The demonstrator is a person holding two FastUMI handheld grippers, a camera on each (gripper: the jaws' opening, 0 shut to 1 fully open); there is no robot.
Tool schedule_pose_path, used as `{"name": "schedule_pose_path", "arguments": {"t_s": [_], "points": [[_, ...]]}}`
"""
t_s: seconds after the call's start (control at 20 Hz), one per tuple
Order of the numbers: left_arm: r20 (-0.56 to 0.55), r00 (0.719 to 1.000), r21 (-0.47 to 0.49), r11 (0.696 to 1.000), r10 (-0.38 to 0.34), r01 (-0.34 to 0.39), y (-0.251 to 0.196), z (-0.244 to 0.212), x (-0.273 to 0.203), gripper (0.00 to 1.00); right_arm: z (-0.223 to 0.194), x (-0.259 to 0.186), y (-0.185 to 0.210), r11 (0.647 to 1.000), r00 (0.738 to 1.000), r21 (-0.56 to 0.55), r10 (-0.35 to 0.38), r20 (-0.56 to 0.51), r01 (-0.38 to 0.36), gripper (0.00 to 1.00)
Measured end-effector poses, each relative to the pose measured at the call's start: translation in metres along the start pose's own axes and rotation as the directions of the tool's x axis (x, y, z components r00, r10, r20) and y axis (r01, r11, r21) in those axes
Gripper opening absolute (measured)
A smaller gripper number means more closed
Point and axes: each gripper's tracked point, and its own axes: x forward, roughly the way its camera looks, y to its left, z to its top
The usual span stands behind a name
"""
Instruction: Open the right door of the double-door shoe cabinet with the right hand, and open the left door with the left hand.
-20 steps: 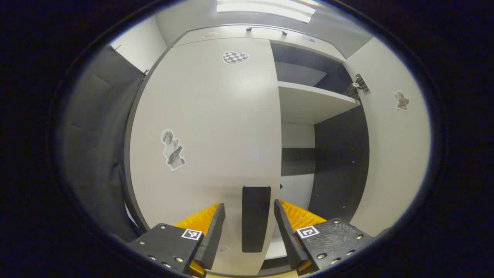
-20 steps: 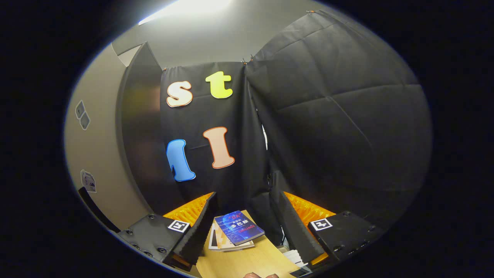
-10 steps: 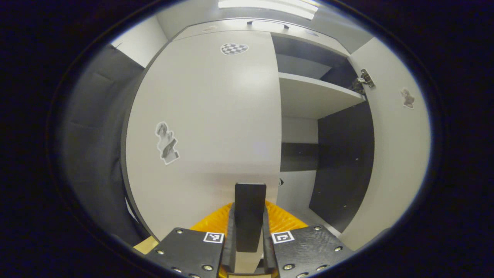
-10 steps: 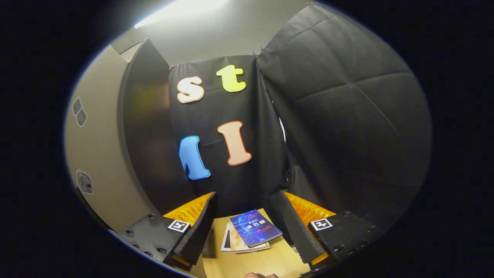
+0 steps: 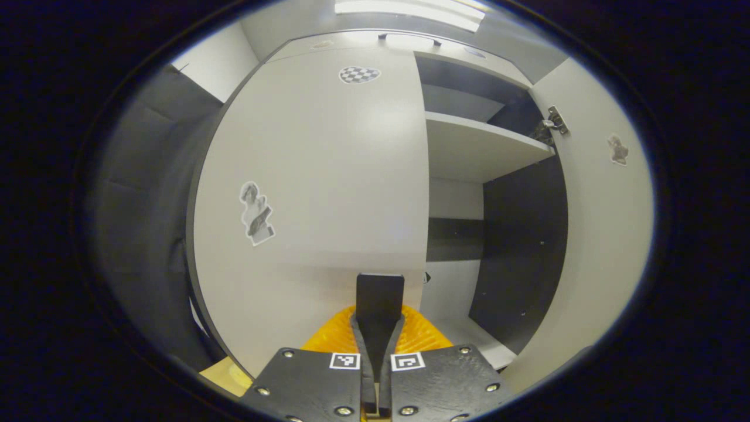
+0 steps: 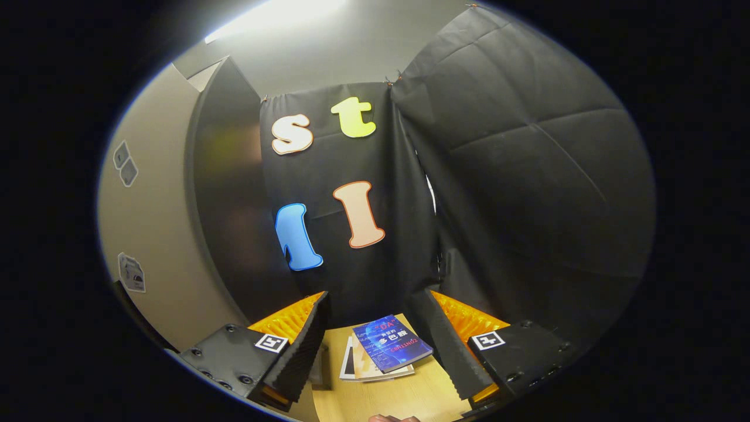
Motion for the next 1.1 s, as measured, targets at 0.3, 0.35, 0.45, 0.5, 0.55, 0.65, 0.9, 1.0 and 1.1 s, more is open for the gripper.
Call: {"name": "schedule_pose_path", "arguments": {"t_s": [0.3, 0.35, 0.45, 0.5, 0.55, 0.65, 0.9, 1.0, 1.1], "points": [[0.003, 0.999, -0.008, 0.999, -0.047, 0.047, 0.001, -0.001, -0.005, 0.04, 0.003, -0.031, 0.003, 0.999, 0.999, -0.018, -0.046, 0.01, 0.046, 0.98], [0.004, 0.998, -0.009, 0.998, -0.058, 0.058, 0.002, -0.001, -0.007, 0.04, 0.006, -0.036, 0.004, 0.998, 0.998, -0.014, -0.055, 0.018, 0.055, 0.98], [0.003, 0.996, -0.013, 0.996, -0.089, 0.09, 0.003, -0.001, -0.01, 0.05, 0.011, -0.047, 0.007, 0.997, 0.996, -0.008, -0.079, 0.036, 0.08, 0.98], [0.002, 0.994, -0.016, 0.994, -0.108, 0.108, 0.004, -0.003, -0.013, 0.04, 0.012, -0.052, 0.01, 0.996, 0.995, -0.006, -0.089, 0.044, 0.089, 0.98], [-0.004, 0.992, -0.018, 0.992, -0.125, 0.125, 0.004, -0.004, -0.015, 0.05, 0.015, -0.058, 0.013, 0.995, 0.994, -0.005, -0.096, 0.053, 0.096, 0.98], [-0.013, 0.989, -0.013, 0.989, -0.149, 0.148, 0.007, -0.003, -0.016, 0.05, 0.017, -0.071, 0.022, 0.994, 0.991, -0.012, -0.111, 0.069, 0.112, 0.98], [-0.014, 0.977, -0.028, 0.977, -0.214, 0.214, 0.001, 0.0, -0.021, 0.05, 0.016, -0.111, 0.044, 0.988, 0.982, -0.024, -0.151, 0.115, 0.155, 0.98], [0.002, 0.972, -0.026, 0.972, -0.234, 0.234, 0.0, 0.001, -0.022, 0.04, 0.012, -0.126, 0.054, 0.986, 0.978, -0.017, -0.161, 0.132, 0.165, 0.98], [0.012, 0.968, -0.029, 0.967, -0.251, 0.252, -0.001, 0.002, -0.024, 0.04, 0.003, -0.136, 0.064, 0.986, 0.979, -0.006, -0.163, 0.123, 0.165, 0.98]]}}
